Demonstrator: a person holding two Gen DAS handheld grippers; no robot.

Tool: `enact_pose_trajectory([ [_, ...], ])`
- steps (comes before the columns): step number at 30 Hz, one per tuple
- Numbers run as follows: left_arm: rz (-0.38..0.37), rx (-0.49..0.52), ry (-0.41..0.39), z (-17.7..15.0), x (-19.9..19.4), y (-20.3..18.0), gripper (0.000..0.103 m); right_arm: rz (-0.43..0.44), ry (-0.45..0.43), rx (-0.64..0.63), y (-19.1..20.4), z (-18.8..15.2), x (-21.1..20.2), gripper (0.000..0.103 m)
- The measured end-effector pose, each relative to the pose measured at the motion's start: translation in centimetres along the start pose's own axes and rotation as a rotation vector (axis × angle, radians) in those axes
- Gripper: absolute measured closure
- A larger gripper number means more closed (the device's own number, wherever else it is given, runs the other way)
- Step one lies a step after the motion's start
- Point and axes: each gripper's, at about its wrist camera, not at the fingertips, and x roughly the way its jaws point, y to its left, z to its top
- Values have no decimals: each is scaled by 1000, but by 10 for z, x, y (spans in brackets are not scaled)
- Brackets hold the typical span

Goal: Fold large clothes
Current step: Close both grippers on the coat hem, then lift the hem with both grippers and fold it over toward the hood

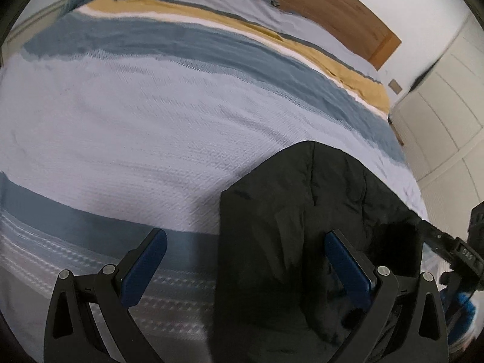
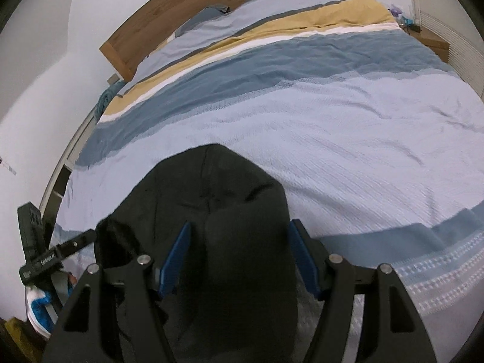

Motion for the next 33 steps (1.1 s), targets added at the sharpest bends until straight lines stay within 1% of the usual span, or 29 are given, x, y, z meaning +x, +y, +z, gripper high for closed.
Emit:
enact_pose_trajectory([
  [4, -11, -34, 29, -2, 18, 4, 2, -10, 9, -3, 2, 7, 16, 38],
  [5, -12, -45, 37, -4, 24, 5, 6, -14, 14, 0, 1, 8, 21, 38],
  [7, -26, -54, 61, -6, 32, 7, 22, -23, 22, 8, -1, 9, 29, 38],
  [8, -34, -56, 80, -7, 37, 6, 41, -31, 30, 10, -2, 9, 33, 38],
  [9, -47, -57, 105, -9, 43, 5, 56, -37, 42, 9, -2, 9, 37, 38],
  [10, -46, -55, 113, -9, 45, 4, 60, -45, 54, 10, -3, 9, 40, 38],
  [12, -30, -33, 111, -10, 44, -2, 76, -51, 63, 15, -4, 9, 43, 40],
  [13, -27, -25, 112, -10, 43, -4, 80, -48, 63, 15, -3, 8, 43, 53],
  [14, -19, -11, 109, -11, 39, -7, 84, -43, 71, 8, -1, 8, 43, 62],
  [15, -16, -2, 104, -11, 36, -9, 87, -44, 89, -9, 2, 7, 43, 75],
  [16, -17, 7, 99, -11, 33, -11, 88, -47, 95, -24, 6, 6, 41, 82],
  [19, -13, 38, 83, -16, 14, -17, 90, -42, 90, -52, 13, 3, 27, 86],
  [22, -19, 63, 64, -21, -9, -23, 91, -36, 82, -75, 26, -1, 3, 88],
  [25, -19, 77, 38, -30, -39, -27, 91, -33, 71, -101, 39, -9, -27, 88],
  [26, -25, 69, 29, -36, -54, -27, 91, -31, 68, -108, 44, -13, -37, 88],
  [28, -32, 61, 14, -47, -75, -27, 92, -16, 56, -116, 53, -23, -61, 88],
  [30, -29, 74, 1, -61, -96, -26, 92, 7, 42, -112, 59, -39, -89, 88],
  [32, -33, 86, -10, -80, -120, -24, 93, 24, 29, -107, 60, -53, -111, 88],
  [33, -34, 88, -13, -87, -126, -24, 93, 30, 20, -105, 59, -64, -126, 88],
])
